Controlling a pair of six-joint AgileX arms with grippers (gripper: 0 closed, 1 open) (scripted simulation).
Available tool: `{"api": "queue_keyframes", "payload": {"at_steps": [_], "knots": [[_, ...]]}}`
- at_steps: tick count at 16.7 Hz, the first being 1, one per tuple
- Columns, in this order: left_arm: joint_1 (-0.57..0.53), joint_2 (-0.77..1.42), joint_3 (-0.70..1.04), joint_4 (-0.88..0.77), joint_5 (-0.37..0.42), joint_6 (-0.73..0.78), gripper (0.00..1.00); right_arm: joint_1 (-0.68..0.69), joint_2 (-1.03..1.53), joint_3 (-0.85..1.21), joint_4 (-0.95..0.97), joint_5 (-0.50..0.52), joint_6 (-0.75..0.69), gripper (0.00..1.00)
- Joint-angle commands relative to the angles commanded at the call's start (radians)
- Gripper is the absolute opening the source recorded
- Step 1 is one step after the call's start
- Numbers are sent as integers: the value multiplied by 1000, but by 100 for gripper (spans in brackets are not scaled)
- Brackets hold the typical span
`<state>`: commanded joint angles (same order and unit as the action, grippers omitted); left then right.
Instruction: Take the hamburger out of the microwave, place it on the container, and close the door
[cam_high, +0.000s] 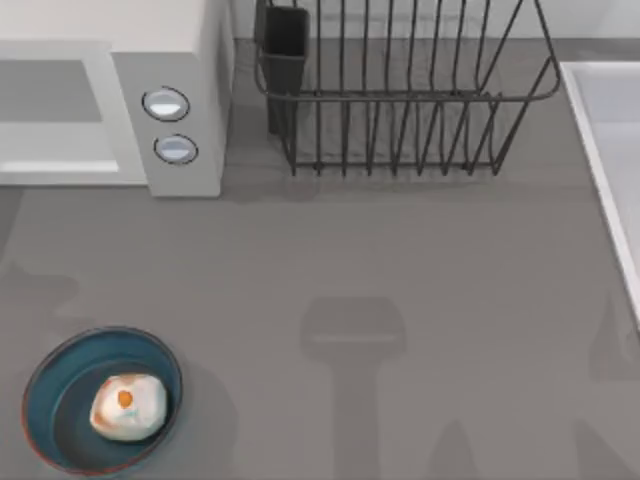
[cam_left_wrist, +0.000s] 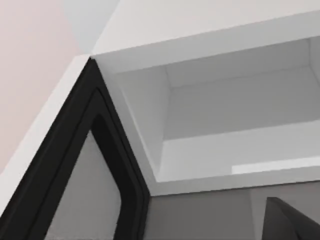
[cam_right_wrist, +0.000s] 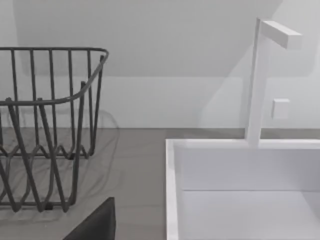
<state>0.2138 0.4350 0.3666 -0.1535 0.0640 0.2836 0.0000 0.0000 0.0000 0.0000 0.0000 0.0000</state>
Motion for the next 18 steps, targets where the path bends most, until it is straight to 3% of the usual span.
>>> {"api": "queue_keyframes", "payload": {"at_steps": [6, 10, 14, 18], "knots": [[434, 572, 450, -256, 260, 320, 0, 0, 0, 0, 0, 0, 0, 100], [662, 951, 728, -423, 425, 491, 0, 0, 0, 0, 0, 0, 0, 100], [799, 1218, 936, -551, 549, 599, 0, 0, 0, 0, 0, 0, 0, 100], [838, 1326, 1029, -611, 607, 641, 0, 0, 0, 0, 0, 0, 0, 100]]}}
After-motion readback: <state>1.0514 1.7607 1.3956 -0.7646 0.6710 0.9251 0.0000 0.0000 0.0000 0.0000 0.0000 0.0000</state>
